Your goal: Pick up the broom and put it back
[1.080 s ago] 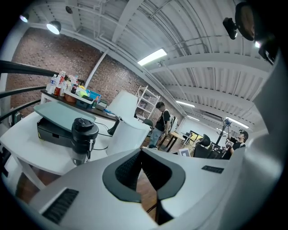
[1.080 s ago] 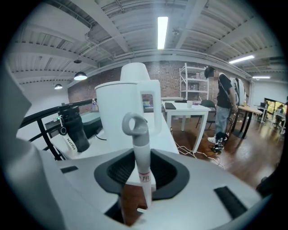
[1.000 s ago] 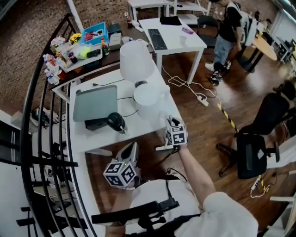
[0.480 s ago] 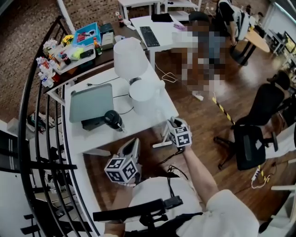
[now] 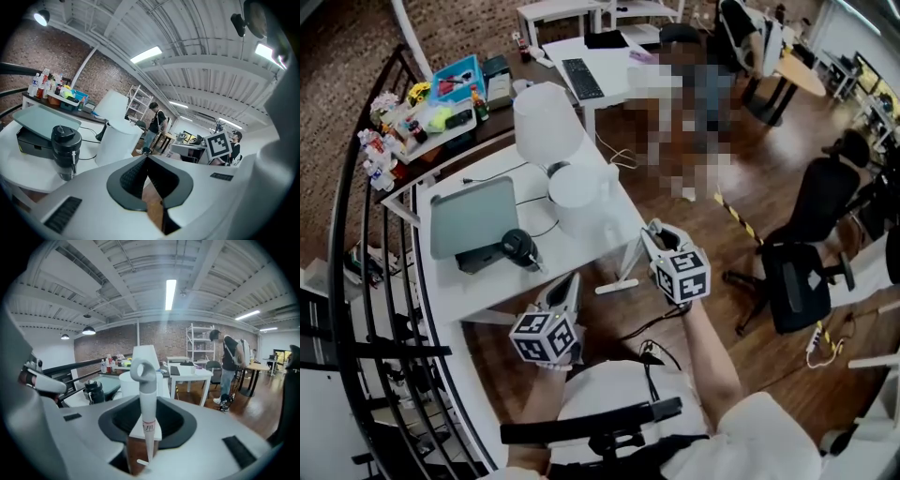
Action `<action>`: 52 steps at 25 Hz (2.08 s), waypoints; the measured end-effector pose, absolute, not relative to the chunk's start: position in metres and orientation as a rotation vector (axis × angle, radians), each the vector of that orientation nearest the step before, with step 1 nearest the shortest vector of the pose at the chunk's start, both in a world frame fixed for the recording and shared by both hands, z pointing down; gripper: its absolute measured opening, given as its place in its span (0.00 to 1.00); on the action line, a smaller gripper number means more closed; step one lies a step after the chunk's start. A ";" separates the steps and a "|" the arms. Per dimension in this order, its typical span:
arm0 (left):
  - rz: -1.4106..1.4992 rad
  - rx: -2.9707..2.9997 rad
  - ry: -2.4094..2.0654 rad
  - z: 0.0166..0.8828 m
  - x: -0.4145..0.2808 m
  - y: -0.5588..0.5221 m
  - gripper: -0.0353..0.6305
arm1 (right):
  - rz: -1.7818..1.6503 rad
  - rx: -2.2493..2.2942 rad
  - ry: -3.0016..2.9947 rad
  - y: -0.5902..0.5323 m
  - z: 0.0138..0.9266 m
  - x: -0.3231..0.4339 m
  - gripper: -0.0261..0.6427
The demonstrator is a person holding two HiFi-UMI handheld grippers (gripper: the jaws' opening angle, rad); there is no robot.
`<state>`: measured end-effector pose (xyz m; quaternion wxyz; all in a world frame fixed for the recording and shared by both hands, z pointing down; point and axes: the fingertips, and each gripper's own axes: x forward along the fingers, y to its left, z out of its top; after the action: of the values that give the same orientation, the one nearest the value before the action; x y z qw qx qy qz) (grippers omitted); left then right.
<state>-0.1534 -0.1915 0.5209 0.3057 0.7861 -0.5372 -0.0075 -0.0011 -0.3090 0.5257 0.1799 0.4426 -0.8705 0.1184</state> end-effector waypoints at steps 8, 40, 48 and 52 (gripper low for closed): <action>-0.011 2.146 -1.442 0.501 -0.150 -0.206 0.04 | 0.236 1.290 -2.542 -0.299 0.441 -0.004 0.23; 0.039 2.152 -1.473 0.496 -0.146 -0.212 0.04 | 0.327 1.253 -2.540 -0.272 0.463 -0.003 0.23; 0.077 2.133 -1.473 0.503 -0.142 -0.230 0.04 | 0.354 1.238 -2.524 -0.281 0.478 0.000 0.23; 0.100 2.117 -1.469 0.513 -0.141 -0.237 0.04 | 0.370 1.219 -2.509 -0.287 0.491 0.000 0.23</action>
<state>-0.1407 -0.2373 0.5131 0.2777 0.7887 -0.5472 0.0374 0.0003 -0.2867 0.4909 0.1629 0.4275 -0.8797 0.1296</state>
